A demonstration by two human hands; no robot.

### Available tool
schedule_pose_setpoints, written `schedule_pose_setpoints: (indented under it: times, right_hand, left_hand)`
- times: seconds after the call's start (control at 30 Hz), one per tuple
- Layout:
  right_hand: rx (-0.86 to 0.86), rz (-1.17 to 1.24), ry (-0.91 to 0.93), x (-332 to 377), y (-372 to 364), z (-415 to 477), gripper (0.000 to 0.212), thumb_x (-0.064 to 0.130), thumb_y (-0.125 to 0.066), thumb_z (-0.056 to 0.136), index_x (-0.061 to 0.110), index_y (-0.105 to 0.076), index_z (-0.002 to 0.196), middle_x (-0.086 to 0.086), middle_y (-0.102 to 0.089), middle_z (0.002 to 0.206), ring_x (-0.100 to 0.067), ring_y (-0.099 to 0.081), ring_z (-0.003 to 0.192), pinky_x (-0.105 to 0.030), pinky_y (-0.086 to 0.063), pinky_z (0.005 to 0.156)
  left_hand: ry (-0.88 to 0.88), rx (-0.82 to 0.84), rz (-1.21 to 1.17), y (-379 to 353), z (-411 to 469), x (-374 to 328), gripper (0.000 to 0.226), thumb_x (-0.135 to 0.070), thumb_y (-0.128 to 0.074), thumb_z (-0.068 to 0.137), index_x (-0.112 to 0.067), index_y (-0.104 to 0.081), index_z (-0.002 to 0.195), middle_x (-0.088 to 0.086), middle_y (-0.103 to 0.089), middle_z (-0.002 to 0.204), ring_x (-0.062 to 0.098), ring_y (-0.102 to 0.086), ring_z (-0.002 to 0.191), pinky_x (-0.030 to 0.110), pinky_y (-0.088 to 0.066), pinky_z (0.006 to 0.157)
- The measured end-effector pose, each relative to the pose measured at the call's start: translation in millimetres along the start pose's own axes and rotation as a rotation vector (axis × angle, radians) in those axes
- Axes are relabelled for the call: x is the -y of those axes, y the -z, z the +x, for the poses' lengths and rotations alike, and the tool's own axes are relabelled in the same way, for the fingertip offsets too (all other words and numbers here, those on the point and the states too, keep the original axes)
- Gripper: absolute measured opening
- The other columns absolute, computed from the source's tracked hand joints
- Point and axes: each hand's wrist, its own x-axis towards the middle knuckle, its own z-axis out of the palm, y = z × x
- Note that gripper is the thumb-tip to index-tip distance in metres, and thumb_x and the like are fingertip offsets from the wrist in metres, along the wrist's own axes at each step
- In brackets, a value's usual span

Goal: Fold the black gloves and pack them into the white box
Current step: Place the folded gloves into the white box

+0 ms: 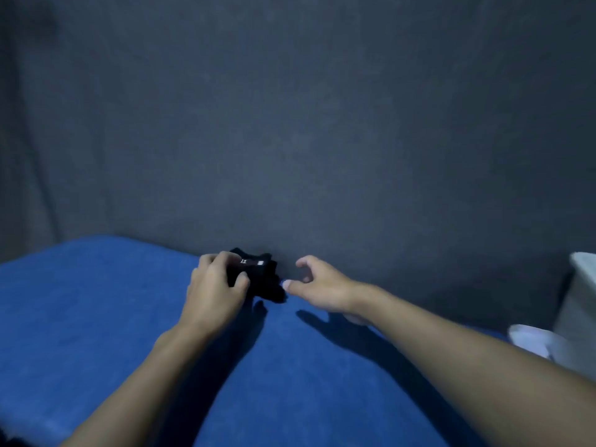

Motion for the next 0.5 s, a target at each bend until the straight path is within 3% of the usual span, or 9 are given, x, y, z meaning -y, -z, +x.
schedule_pose_setpoints:
  times: [0.1, 0.17, 0.23, 0.3, 0.4, 0.5]
  right_hand:
    - [-0.004, 0.11, -0.035, 3.6, -18.7, 21.4, 0.074, 0.053, -0.061, 0.088, 0.029, -0.024, 0.148, -0.005, -0.042, 0.142, -0.026, -0.044, 0.131, -0.044, -0.041, 0.108]
    - [-0.023, 0.168, -0.043, 6.5, -29.3, 33.7, 0.082, 0.058, -0.061, 0.085, 0.03, -0.019, 0.15, -0.005, -0.042, 0.145, -0.027, -0.045, 0.131, -0.045, -0.04, 0.109]
    - [-0.085, 0.147, -0.067, 4.9, -40.7, 49.3, 0.096, 0.081, -0.059, 0.064, 0.044, -0.021, 0.144, -0.003, -0.041, 0.147, -0.03, -0.043, 0.133, -0.048, -0.037, 0.11]
    - [-0.144, 0.13, -0.094, -6.2, -50.9, 72.2, 0.101, 0.095, -0.053, 0.044, 0.054, -0.029, 0.133, -0.001, -0.048, 0.14, -0.032, -0.045, 0.129, -0.049, -0.039, 0.107]
    - [-0.18, 0.179, -0.083, -14.4, -59.4, 93.7, 0.07, 0.095, -0.056, 0.041, 0.063, -0.044, 0.102, 0.006, -0.063, 0.118, -0.029, -0.055, 0.118, -0.048, -0.045, 0.1]
    - [-0.182, 0.243, -0.02, -5.0, -57.6, 83.0, 0.057, 0.077, -0.065, 0.05, 0.055, -0.049, 0.1, 0.012, -0.066, 0.11, -0.024, -0.06, 0.111, -0.046, -0.046, 0.1]
  left_hand:
    - [0.092, 0.006, 0.04, 1.1, 6.3, 15.3, 0.031, -0.029, -0.059, 0.092, -0.026, -0.056, 0.123, 0.005, -0.055, 0.123, 0.027, -0.053, 0.114, 0.044, -0.042, 0.101]
    - [0.139, 0.032, 0.099, 0.3, 10.1, 21.8, 0.034, -0.038, -0.055, 0.093, -0.028, -0.052, 0.126, 0.001, -0.062, 0.104, 0.027, -0.058, 0.107, 0.045, -0.042, 0.098]
    - [0.173, 0.06, 0.11, -1.6, 13.9, 24.7, 0.034, -0.043, -0.052, 0.094, -0.032, -0.05, 0.125, -0.006, -0.06, 0.082, 0.027, -0.06, 0.099, 0.049, -0.038, 0.103]
    - [0.187, 0.061, 0.101, -4.5, 17.3, 25.1, 0.032, -0.044, -0.051, 0.094, -0.036, -0.049, 0.125, -0.011, -0.06, 0.08, 0.025, -0.061, 0.103, 0.052, -0.029, 0.111]
    - [0.177, 0.033, 0.037, -7.7, 20.4, 24.9, 0.033, -0.041, -0.055, 0.094, -0.034, -0.051, 0.125, -0.01, -0.06, 0.086, 0.022, -0.062, 0.107, 0.05, -0.027, 0.114]
    - [0.188, -0.007, -0.142, -10.1, 22.9, 27.6, 0.042, -0.036, -0.065, 0.091, -0.023, -0.051, 0.129, -0.009, -0.06, 0.086, 0.021, -0.064, 0.097, 0.04, -0.044, 0.101]
